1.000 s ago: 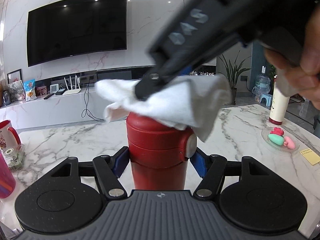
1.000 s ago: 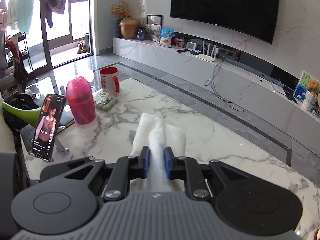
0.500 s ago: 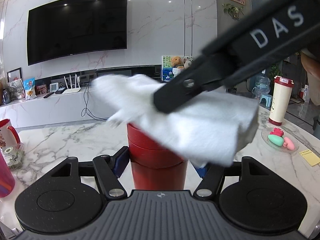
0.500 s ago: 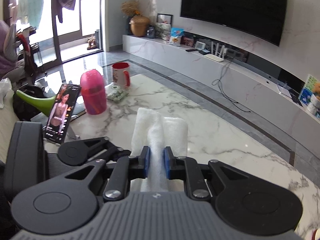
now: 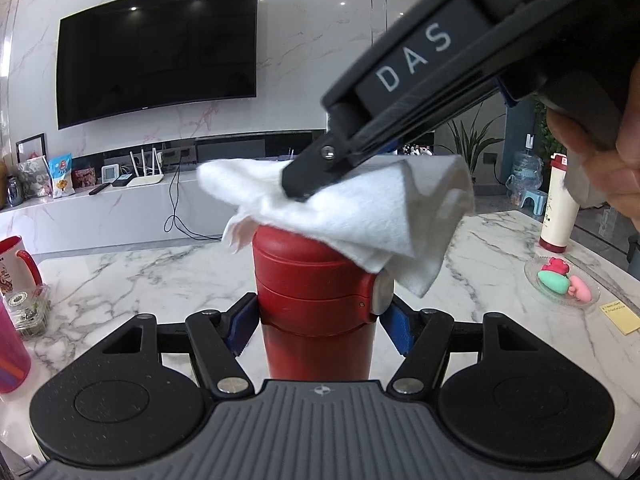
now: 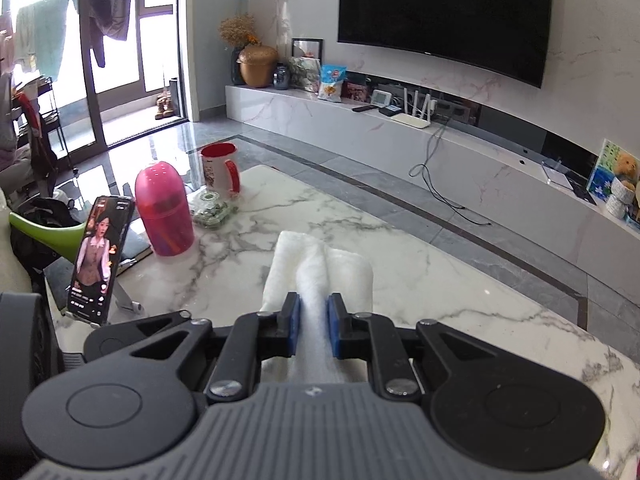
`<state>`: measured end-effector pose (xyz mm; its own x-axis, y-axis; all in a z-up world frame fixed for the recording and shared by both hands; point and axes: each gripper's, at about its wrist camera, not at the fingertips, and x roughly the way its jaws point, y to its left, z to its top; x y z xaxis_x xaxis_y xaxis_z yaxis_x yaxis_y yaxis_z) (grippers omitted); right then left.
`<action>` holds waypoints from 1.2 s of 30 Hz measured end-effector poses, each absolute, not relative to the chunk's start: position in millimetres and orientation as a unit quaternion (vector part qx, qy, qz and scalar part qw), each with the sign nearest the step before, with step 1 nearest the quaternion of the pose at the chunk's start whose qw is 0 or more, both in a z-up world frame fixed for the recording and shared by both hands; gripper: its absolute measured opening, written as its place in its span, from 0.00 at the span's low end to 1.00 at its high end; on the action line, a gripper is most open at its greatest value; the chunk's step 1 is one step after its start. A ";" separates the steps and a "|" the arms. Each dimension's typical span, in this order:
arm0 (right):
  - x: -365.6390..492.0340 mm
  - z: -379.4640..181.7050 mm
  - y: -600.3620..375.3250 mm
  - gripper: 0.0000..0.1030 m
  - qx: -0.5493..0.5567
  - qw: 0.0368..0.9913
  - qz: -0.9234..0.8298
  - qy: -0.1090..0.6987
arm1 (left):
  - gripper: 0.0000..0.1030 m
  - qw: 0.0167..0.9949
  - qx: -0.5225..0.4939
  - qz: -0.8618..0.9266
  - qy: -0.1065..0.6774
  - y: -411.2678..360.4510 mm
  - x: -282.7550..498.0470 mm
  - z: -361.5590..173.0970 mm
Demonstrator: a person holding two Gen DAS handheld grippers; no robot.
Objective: Clean container
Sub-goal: 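Wipe the thermos lid with the towel in the right tool, then wipe the thermos side with the towel in the right tool while the left tool holds it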
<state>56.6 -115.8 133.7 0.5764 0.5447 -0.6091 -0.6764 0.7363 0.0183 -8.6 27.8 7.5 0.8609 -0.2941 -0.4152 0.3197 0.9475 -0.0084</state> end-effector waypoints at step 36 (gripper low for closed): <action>42.1 120.8 -135.0 0.34 -0.068 0.897 0.340 0.274 | 0.61 0.964 0.035 -0.160 0.210 8.4 -57.0 14.6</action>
<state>42.1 -135.0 120.8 0.6196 0.5720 -0.5375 -0.6469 0.7600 0.0629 -57.0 8.4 14.6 0.8606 -0.2937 -0.4162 0.3228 0.9465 -0.0005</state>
